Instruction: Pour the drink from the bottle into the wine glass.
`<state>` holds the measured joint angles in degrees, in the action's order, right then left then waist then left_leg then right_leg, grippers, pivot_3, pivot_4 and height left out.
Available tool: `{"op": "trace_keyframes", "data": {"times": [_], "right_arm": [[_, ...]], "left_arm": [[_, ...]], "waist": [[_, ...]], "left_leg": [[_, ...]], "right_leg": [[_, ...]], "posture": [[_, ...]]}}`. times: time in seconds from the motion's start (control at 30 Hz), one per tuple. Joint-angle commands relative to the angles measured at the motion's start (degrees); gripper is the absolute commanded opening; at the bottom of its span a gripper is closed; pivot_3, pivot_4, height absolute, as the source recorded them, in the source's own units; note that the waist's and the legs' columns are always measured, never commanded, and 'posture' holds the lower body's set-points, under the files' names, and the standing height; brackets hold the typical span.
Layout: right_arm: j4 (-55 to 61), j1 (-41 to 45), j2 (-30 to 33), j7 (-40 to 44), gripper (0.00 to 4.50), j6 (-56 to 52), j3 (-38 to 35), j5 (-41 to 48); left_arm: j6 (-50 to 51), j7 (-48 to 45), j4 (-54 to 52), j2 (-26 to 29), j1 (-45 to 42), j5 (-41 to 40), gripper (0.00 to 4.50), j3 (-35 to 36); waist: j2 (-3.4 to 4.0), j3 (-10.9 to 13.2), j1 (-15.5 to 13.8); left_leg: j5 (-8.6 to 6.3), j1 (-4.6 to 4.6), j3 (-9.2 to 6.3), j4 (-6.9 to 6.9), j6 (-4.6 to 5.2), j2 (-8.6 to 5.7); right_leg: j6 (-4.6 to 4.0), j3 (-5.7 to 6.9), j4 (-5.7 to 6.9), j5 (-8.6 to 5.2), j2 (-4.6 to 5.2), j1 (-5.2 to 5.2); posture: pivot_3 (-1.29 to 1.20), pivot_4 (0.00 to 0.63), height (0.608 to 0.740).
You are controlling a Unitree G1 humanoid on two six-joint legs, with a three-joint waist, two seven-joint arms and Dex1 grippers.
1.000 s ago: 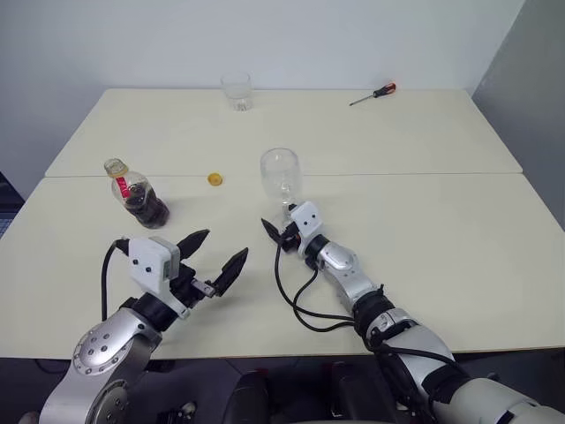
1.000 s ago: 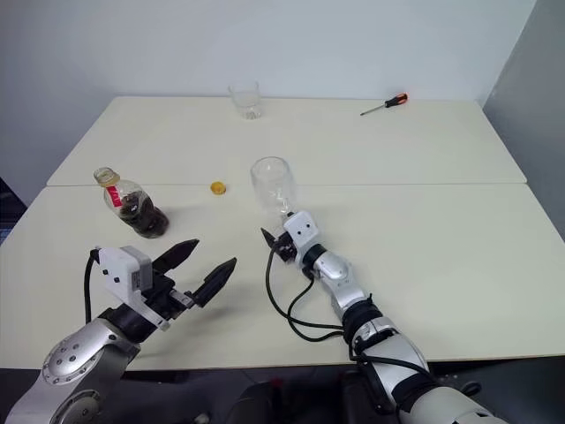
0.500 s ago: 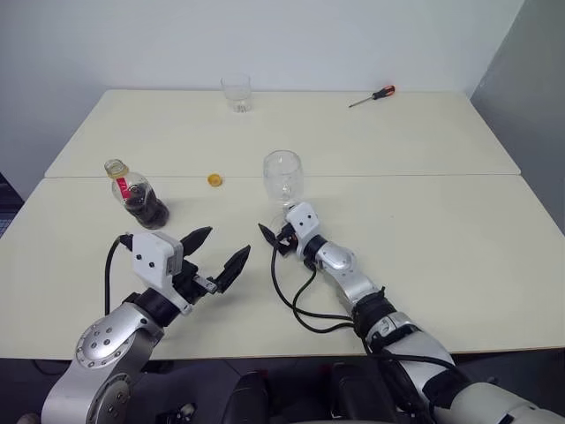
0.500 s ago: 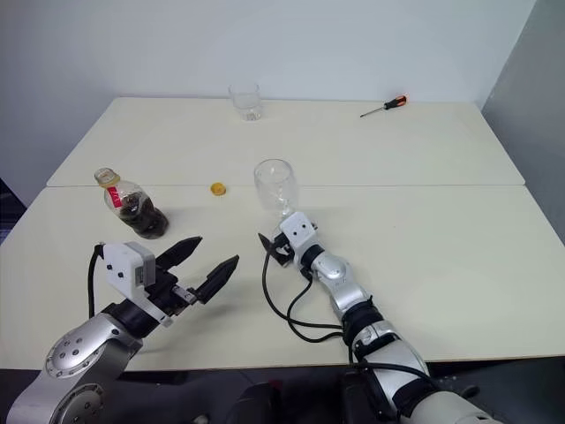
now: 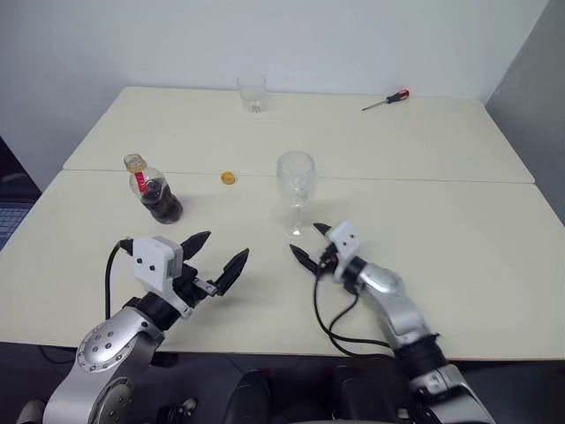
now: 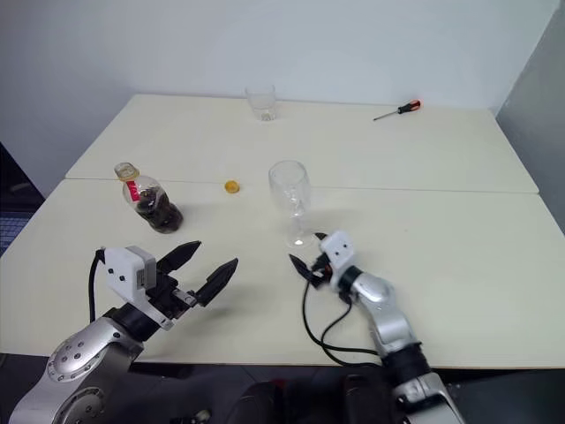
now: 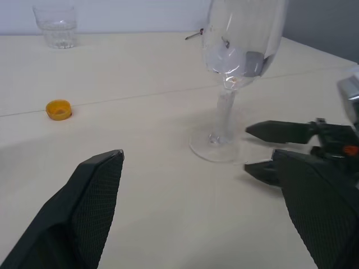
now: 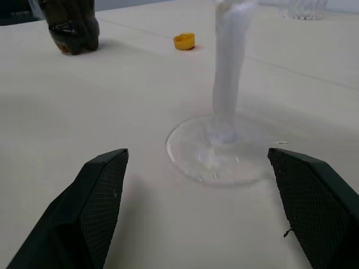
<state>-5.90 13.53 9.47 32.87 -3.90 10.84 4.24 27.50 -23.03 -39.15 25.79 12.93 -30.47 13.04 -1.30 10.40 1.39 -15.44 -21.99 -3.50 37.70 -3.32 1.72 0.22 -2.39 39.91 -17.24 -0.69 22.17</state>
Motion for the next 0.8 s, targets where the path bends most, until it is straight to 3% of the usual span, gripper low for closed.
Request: {"op": "trace_keyframes", "data": {"times": [0.03, 0.33, 0.53, 0.8], "right_arm": [[12.49, -4.94, 4.70, 2.74, 4.24, -6.53, -2.53, 4.14], [43.91, -13.13, 15.92, 5.21, 4.24, -25.31, -11.22, 24.15], [51.66, -14.56, 19.25, 2.88, 4.24, -30.77, -15.58, 32.13], [54.95, -14.73, 20.19, -0.81, 4.24, -33.13, -15.62, 35.67]], "left_arm": [[-2.84, 2.31, 1.38, -1.90, 0.50, 4.15, 4.50, -1.81], [-7.46, 10.66, 10.70, -6.64, -2.68, 13.50, 4.50, -0.16], [-10.02, 16.46, 15.51, -8.61, -4.72, 20.31, 4.50, -0.60], [-14.23, 19.63, 23.20, -7.27, -11.95, 24.07, 4.50, 2.79]], "waist": [[0.00, 0.01, 0.14], [0.02, 0.07, 0.38], [-0.03, 0.06, 0.25], [-0.07, 0.05, 0.22]], "left_leg": [[0.00, 0.00, 0.05, -0.01, 0.00, -0.02], [0.00, 0.06, 0.02, -0.16, 0.00, -0.02], [0.00, -0.02, 0.05, -0.20, 0.00, -0.06], [0.00, -0.04, 0.07, -0.22, 0.00, -0.08]], "right_leg": [[0.04, -0.04, -0.02, -0.02, 0.00, 0.01], [0.23, -0.02, -0.02, -0.15, -0.24, 0.06], [0.26, -0.04, -0.21, -0.14, -0.17, 0.04], [0.33, -0.01, -0.35, -0.10, -0.18, 0.02]], "posture": [[0.00, 0.150, 0.740], [0.00, 0.150, 0.740], [0.00, 0.150, 0.740], [0.00, 0.150, 0.740]]}}
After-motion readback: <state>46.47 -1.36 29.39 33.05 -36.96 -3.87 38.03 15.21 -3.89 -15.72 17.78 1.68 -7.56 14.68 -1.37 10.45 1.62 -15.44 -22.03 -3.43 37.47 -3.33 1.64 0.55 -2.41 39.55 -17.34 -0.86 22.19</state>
